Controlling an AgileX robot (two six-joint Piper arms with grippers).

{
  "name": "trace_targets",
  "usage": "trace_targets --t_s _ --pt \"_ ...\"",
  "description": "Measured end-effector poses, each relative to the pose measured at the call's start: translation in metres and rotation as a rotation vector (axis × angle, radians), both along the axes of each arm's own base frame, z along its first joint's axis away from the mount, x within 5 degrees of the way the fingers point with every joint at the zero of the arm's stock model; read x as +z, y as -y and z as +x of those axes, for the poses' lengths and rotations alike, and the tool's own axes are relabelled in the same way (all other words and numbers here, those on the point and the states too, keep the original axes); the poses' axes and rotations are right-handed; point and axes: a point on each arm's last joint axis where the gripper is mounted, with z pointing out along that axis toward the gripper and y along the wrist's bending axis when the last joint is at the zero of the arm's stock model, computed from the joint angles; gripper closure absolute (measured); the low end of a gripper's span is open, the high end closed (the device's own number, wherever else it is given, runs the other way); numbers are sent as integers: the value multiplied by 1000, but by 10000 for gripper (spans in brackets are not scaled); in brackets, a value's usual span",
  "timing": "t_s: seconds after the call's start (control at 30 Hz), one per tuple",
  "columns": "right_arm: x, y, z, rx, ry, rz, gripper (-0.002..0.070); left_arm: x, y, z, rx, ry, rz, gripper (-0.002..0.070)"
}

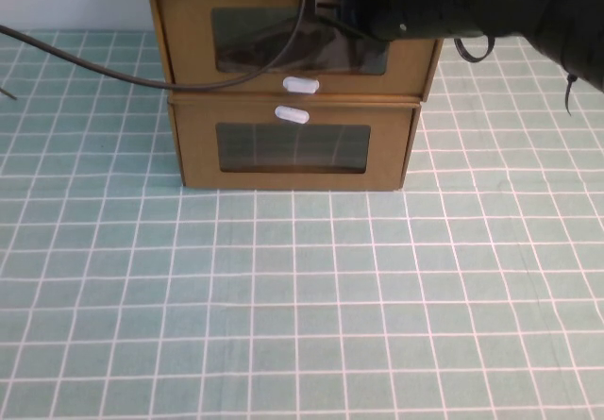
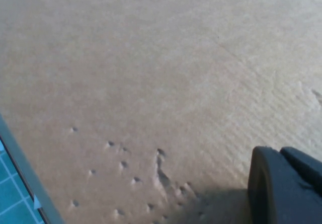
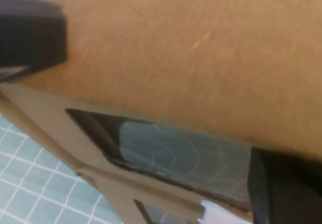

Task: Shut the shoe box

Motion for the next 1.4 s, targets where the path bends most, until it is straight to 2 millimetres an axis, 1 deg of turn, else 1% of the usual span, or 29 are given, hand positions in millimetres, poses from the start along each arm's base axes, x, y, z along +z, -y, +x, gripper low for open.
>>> trace_targets --t_s 0.07,0.2,0.27,0.33,0.47,0.53,0.57,0.67,0.77,0.83,0.87,0.97,1.03,1.07,1.13,1.17,1.23,1.33,1.4 --pt "-3 0 3 1 -15 -6 687 0 0 0 0 0 0 680" --pt "-6 2 2 21 -65 -32 687 2 0 -1 -1 3 -1 680" --pt "-1 6 -3 38 -85 -47 687 5 -1 -5 -7 5 7 680" --pt "12 11 -15 63 -99 -63 687 13 -3 -11 -12 19 11 680" --pt "54 25 -50 108 -87 -76 687 38 -9 -29 -17 88 35 680" --pt "77 36 -74 126 -71 -91 687 52 -12 -42 -24 118 41 680" --pt "84 41 -83 132 -68 -99 687 58 -13 -47 -25 126 39 680" --pt "105 61 -124 143 -49 -121 687 79 -18 -69 -28 165 24 680" --pt "111 84 -165 128 -44 -131 687 91 -26 -95 -11 203 9 680" --pt "108 101 -198 109 -42 -127 687 93 -33 -115 16 230 -5 680" --pt "102 108 -210 102 -49 -133 687 92 -37 -124 34 244 -15 680" --pt "92 136 -264 86 -13 -119 687 87 -51 -165 91 296 -43 680" --pt "79 152 -296 79 -4 -103 687 74 -61 -194 126 320 -61 680" --pt "75 160 -312 77 10 -93 687 64 -65 -205 139 315 -61 680" --pt "57 172 -337 67 -3 -75 687 47 -76 -235 172 345 -78 680" --pt "47 176 -345 65 -7 -69 687 40 -80 -247 189 362 -87 680" --pt "30 186 -365 57 7 -47 687 19 -90 -275 220 397 -104 680" --pt "9 195 -384 44 42 -6 687 -11 -103 -312 263 465 -134 680" --pt "-2 200 -394 36 87 23 687 -31 -112 -338 285 524 -162 680"
